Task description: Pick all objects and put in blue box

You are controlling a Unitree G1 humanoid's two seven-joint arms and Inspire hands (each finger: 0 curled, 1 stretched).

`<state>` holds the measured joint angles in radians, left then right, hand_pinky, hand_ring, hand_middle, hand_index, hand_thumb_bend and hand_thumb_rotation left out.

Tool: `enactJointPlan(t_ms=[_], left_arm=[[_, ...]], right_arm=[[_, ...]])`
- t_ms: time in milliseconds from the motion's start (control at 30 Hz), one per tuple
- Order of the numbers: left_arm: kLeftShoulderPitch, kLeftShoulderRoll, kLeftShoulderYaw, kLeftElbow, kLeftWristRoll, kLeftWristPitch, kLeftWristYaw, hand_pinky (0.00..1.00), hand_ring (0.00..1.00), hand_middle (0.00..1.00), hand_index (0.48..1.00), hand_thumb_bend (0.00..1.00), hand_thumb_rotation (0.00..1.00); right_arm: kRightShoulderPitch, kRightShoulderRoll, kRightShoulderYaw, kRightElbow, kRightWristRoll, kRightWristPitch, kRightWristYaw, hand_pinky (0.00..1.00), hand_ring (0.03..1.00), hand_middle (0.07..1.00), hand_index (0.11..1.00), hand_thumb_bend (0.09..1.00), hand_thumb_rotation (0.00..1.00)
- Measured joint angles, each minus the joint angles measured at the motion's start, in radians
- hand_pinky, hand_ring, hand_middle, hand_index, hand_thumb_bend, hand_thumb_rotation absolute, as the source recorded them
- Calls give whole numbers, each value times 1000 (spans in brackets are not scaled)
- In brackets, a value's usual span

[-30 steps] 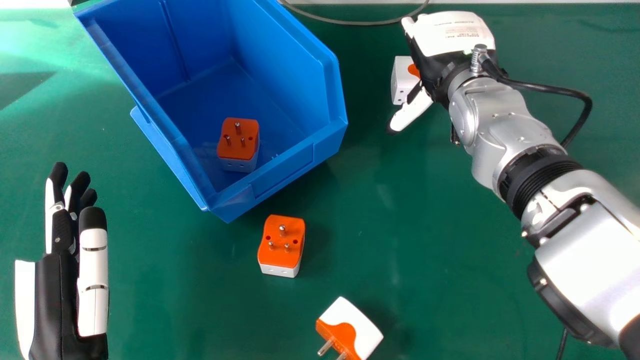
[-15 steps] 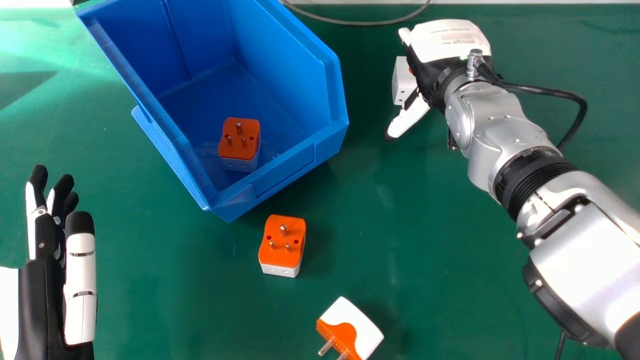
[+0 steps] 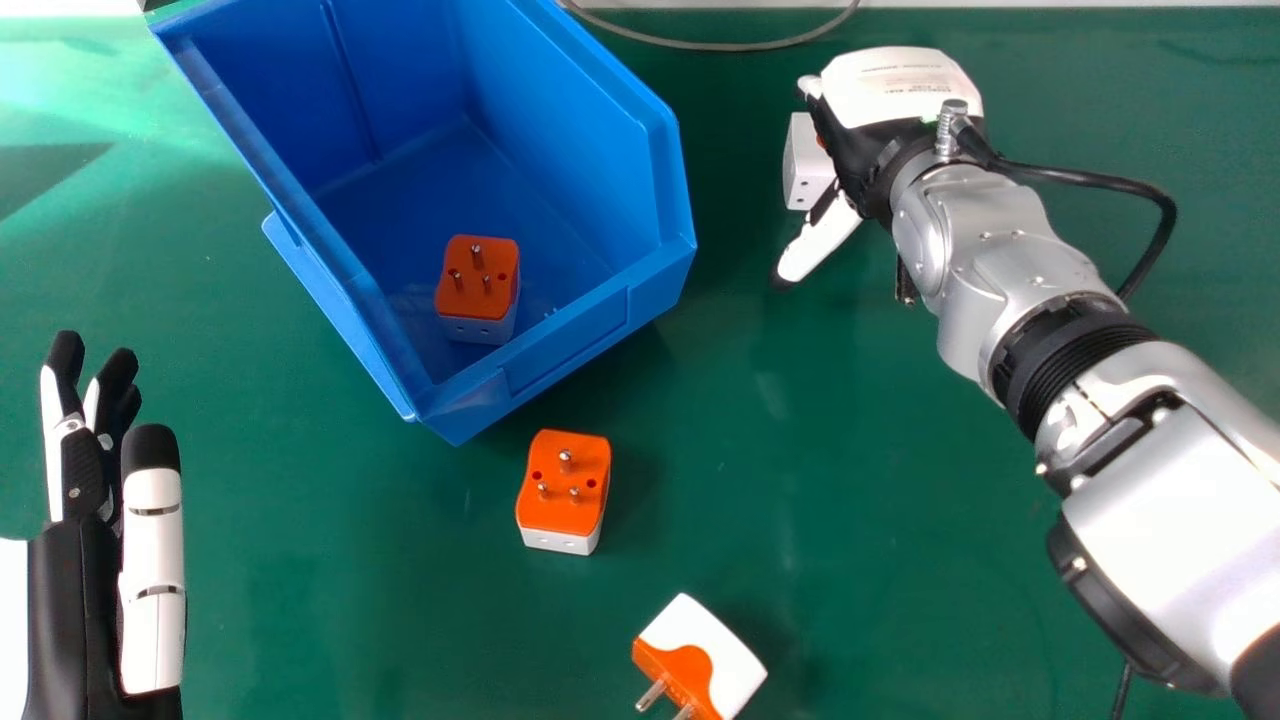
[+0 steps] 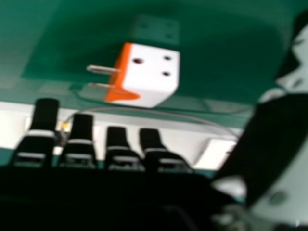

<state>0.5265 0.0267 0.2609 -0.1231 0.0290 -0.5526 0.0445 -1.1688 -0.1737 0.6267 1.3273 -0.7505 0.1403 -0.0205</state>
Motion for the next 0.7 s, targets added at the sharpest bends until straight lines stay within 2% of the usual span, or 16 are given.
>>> enactJointPlan(t_ms=[100,233,600,700], left_arm=[[5,-8,0,-17,0,21,4,977,961,957,986,467,1000],[17,-16,0,-34,-2,43,4,970,957,954,980,472,1000],[20,-17,1,-52,-6,52,3,946,950,949,973,446,1000],[21,-17,1,-57,-8,53,3,940,949,952,975,424,1000]], right_arm=[[0,-1,1,0,0,1,8,615,824,885,873,780,355],[0,-4,-5,0,1,-5,30,596,814,874,863,776,352],[0,-9,-13,0,3,-5,65,564,789,854,843,756,354],[-1,-10,-15,-1,3,-3,66,519,738,815,810,761,351]])
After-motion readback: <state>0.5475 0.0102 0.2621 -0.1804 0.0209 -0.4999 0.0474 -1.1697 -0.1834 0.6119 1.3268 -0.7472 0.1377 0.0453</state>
